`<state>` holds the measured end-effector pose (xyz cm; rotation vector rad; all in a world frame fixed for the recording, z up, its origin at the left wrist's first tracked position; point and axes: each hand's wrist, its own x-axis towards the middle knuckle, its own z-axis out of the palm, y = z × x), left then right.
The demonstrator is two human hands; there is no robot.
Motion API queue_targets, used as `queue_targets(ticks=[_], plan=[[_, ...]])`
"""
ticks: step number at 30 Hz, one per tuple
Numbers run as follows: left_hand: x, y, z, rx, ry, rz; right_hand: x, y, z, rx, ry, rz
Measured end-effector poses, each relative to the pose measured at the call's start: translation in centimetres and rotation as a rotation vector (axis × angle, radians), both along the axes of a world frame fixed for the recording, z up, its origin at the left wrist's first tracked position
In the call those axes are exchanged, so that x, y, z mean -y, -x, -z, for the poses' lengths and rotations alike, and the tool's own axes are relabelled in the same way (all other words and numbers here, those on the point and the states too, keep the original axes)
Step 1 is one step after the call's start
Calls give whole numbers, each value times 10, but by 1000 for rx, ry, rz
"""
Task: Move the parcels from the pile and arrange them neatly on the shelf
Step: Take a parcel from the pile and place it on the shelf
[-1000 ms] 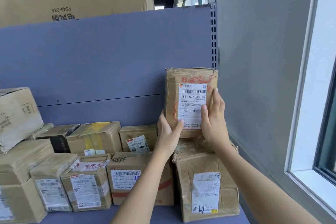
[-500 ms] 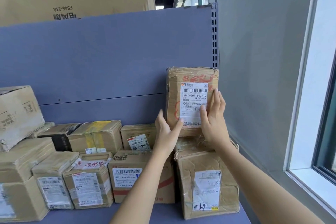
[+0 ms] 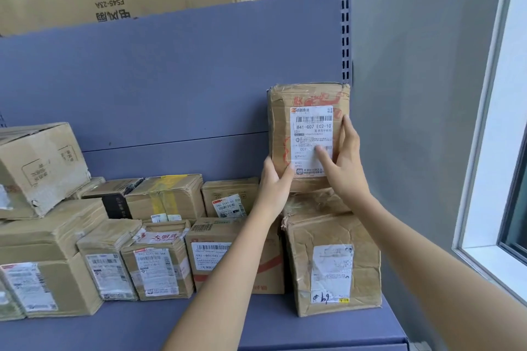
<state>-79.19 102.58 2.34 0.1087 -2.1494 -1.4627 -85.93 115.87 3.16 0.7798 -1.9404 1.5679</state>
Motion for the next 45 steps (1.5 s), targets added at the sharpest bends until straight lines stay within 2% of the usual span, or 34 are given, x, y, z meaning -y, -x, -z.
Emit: queue_targets(ticks=[5,9,12,19,26,34,45], plan=[[-5,-9,4,4,22,66,-19,-16,-14,-26,10,9],[-17,-22,28,-11,23,117,-29,-29,9,-21,0,7],[-16,-20,40,-25,118,57,-29,-29,29,-15,-38,-6],[-14,-14,41,-38,214,23,-28,-22,24,-19,-131,-28],[-15,-23,39,-1,207,16,-29,-24,27,12,-94,-76],[-14,-34,37,95,192,27,-33,-31,26,142,127,-138],[-15,-28,18,33,168,8,-38,-35,15,174,110,-142]])
